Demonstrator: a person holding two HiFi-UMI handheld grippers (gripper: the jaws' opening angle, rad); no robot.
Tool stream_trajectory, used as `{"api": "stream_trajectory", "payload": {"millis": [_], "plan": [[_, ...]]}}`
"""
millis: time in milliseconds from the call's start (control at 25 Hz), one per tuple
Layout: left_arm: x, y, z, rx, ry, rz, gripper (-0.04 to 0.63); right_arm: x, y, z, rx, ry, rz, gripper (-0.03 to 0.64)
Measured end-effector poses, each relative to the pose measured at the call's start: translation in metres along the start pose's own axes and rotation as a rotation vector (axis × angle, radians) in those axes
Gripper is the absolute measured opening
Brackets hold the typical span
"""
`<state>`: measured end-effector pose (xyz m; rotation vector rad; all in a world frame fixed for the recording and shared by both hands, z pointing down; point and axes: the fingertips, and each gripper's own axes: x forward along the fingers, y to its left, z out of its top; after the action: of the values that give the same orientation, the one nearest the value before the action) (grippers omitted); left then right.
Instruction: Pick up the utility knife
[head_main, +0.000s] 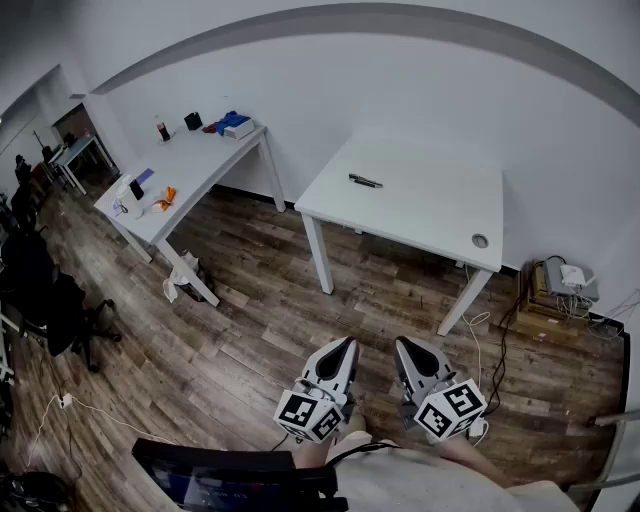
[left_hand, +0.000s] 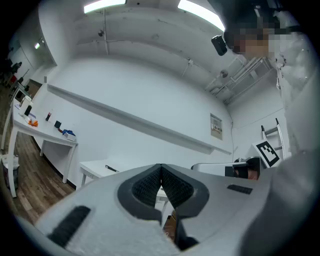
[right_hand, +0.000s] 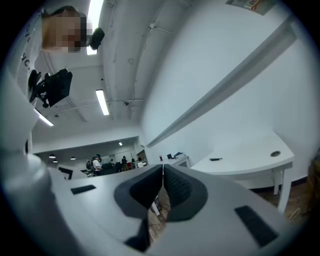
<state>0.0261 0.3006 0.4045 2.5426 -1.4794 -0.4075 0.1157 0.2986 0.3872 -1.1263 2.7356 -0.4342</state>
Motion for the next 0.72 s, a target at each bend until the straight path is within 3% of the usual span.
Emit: {"api": "stream_trajectory", "payload": {"millis": [720], "plan": [[0.046,0.104,-0.004,-0.024,0.022,0.004,0.006,0.101,-0.033,-0.009,-0.023,0.015,-0.067,0.008]]}}
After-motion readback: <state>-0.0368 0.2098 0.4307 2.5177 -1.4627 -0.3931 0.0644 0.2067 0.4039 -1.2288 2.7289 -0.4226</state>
